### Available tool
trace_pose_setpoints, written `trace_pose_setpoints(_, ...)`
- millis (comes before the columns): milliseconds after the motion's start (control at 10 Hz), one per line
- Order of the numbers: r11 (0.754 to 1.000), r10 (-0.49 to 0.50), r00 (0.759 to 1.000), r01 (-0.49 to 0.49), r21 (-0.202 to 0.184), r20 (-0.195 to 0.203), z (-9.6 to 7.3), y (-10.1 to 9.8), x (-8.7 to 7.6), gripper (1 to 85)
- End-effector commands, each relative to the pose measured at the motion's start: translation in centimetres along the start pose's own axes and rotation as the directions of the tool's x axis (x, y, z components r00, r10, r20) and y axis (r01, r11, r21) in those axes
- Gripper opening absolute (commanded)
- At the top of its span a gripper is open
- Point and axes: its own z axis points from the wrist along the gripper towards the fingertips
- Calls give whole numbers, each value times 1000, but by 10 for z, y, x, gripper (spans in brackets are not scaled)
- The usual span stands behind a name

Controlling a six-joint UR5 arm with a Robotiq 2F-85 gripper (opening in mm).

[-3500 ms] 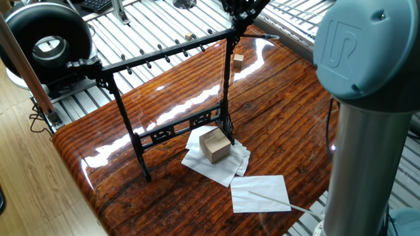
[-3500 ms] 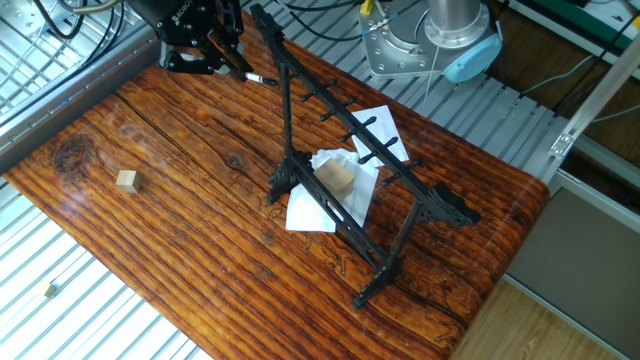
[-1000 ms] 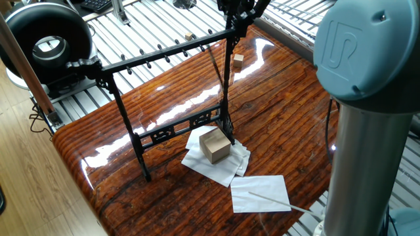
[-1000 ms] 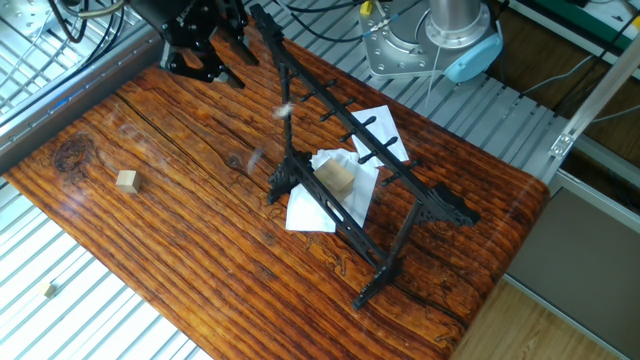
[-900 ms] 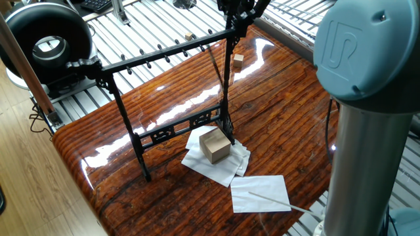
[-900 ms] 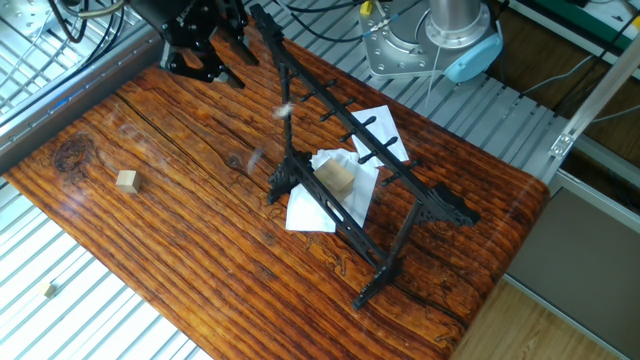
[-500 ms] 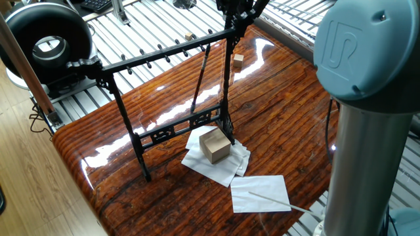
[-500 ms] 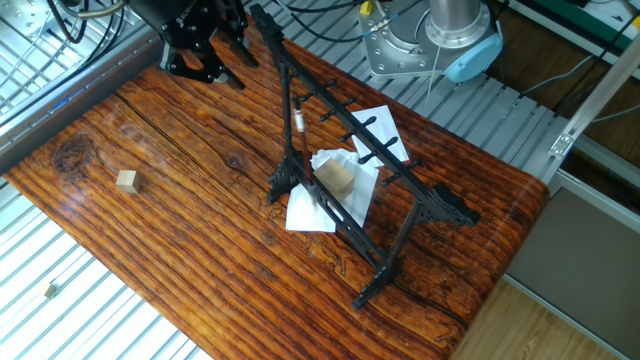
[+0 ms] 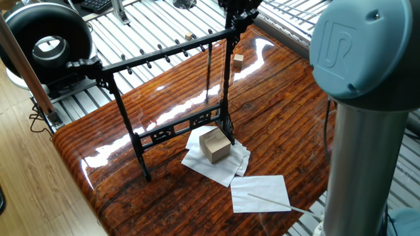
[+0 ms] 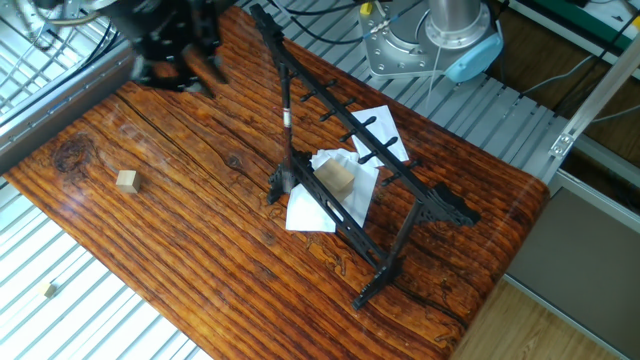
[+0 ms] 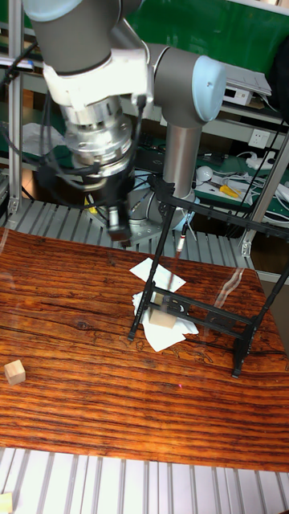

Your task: Place the brush on the pen rack

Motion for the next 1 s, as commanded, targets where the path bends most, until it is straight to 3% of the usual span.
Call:
trace_pose_setpoints(0,978,189,979,-182,97,-71,-4,-31,26,250)
trace_pose_setpoints(200,922,366,920,-338,187,-138,-9,-42,54,163)
trace_pose_setpoints(300,893,428,889,-389,227,-161,-12,-46,66,13)
trace_pose_setpoints(400,866,479,863,-434,248,-162,-13,-47,71,13)
trace_pose_setpoints(600,800,590,793,-546,250,-154,-13,-38,75,13)
trace_pose_setpoints(700,781,614,772,-566,262,-164,-14,-37,80,13)
trace_pose_setpoints(900,766,634,761,-594,245,-137,-12,-35,73,13)
